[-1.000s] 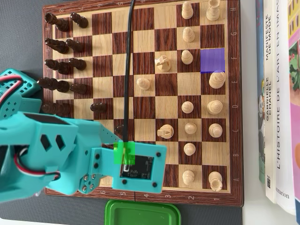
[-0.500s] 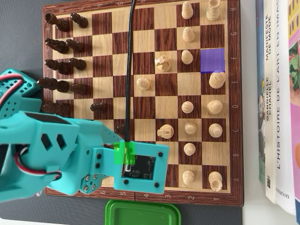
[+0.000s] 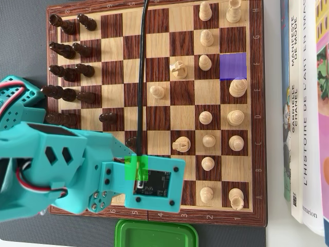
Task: Play chess
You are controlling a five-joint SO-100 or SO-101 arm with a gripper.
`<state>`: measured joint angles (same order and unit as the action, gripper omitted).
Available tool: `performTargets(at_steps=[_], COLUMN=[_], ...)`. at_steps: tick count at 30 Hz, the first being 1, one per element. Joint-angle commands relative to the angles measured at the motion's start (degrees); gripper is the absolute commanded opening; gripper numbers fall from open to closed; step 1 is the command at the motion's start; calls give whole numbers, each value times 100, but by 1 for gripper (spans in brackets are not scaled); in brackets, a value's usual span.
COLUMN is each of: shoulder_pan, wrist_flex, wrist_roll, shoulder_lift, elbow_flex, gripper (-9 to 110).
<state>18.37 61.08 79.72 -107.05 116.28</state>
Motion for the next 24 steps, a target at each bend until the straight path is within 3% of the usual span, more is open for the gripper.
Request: performTargets(at_steps=[1,24], shoulder_pan=[-18,35], wrist_flex=[-70,0], wrist_roll=[35,-53], shoulder_lift=[-26,-53], elbow_flex=[-35,0], gripper=[10,10])
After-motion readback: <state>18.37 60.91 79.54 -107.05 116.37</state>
